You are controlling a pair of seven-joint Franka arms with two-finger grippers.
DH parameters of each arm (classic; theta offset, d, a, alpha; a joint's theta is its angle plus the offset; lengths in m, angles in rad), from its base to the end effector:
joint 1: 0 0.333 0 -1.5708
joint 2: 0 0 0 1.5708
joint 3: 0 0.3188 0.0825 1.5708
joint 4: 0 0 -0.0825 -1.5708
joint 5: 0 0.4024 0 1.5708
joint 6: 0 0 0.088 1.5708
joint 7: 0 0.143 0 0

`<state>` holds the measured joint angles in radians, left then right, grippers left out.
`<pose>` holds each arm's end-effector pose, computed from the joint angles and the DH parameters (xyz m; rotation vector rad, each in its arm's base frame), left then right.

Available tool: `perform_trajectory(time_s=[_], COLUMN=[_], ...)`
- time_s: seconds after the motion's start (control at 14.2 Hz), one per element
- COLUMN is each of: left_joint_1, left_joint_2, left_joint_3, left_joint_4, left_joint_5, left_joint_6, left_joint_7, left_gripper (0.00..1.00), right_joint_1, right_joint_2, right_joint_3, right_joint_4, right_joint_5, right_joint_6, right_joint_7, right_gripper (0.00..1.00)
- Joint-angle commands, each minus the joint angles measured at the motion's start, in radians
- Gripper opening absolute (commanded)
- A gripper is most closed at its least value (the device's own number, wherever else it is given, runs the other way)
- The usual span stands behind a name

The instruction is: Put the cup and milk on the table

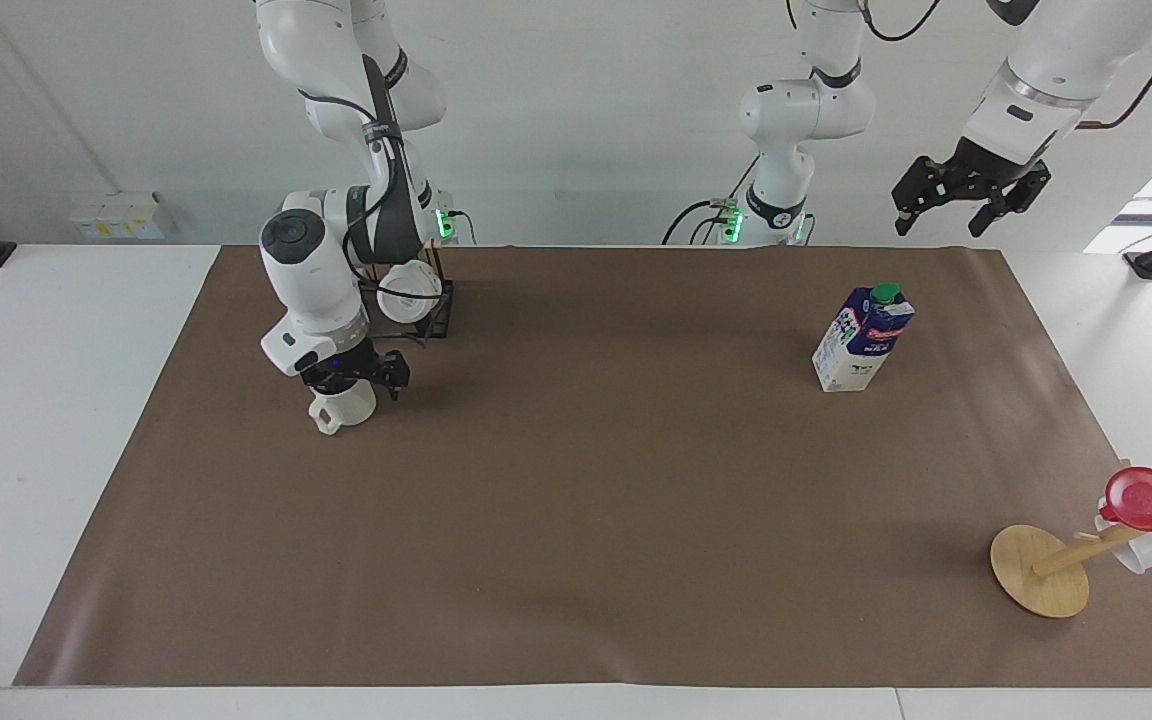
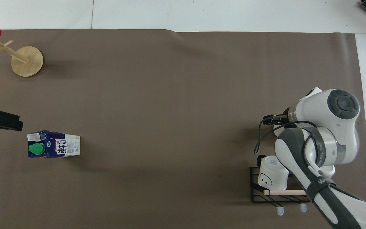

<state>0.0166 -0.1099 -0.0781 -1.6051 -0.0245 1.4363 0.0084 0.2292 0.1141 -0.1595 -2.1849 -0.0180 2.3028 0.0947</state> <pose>0.5202 -0.0380 0.6235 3.1240 -0.1121 -0.0932 0.5608 0.0381 0.2923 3.1105 -0.0186 0.0120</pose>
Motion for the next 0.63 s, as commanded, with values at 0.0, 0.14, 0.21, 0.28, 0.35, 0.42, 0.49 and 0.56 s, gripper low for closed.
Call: perform_trajectory(time_s=[0.0,0.14,0.21,0.28,0.35,0.42,0.49,0.56], left_joint_1=[0.006,0.006,0.006,0.006,0.006,0.006,0.006,0.009], left_joint_2=[-0.002,-0.002,-0.002,-0.002,-0.002,-0.002,-0.002,-0.002], left_joint_3=[-0.003,-0.005,-0.005,-0.005,-0.005,-0.005,-0.003,-0.002], left_joint_4=[0.014,0.014,0.014,0.014,0.014,0.014,0.014,0.014], left_joint_5=[0.009,0.009,0.009,0.009,0.009,0.009,0.011,0.011], left_joint_6=[-0.019,-0.019,-0.019,-0.02,-0.019,-0.02,-0.02,-0.022], left_joint_7=[-0.007,-0.007,-0.007,-0.007,-0.007,-0.007,-0.004,-0.004], left_gripper=[1.0,1.0,1.0,1.0,1.0,1.0,1.0,1.0], right_joint_1=[-0.008,-0.013,-0.013,-0.011,-0.011,-0.011,-0.013,-0.011], right_joint_2=[-0.007,-0.002,-0.001,0.001,0.002,0.007,0.009,0.013], right_joint_3=[0.003,0.003,0.003,0.003,0.003,0.003,0.003,0.003], right_joint_4=[-0.023,-0.015,-0.013,-0.012,-0.009,0.002,0.002,0.008], right_joint_5=[0.007,0.007,0.007,0.007,0.007,0.007,0.007,0.006], right_joint_6=[0.03,0.026,0.026,0.026,0.026,0.026,0.027,0.03], right_joint_7=[-0.003,0.002,0.005,0.004,0.004,0.0,-0.004,-0.004], right_gripper=[1.0,0.8,0.55,0.34,0.17,0.01,0.0,0.0])
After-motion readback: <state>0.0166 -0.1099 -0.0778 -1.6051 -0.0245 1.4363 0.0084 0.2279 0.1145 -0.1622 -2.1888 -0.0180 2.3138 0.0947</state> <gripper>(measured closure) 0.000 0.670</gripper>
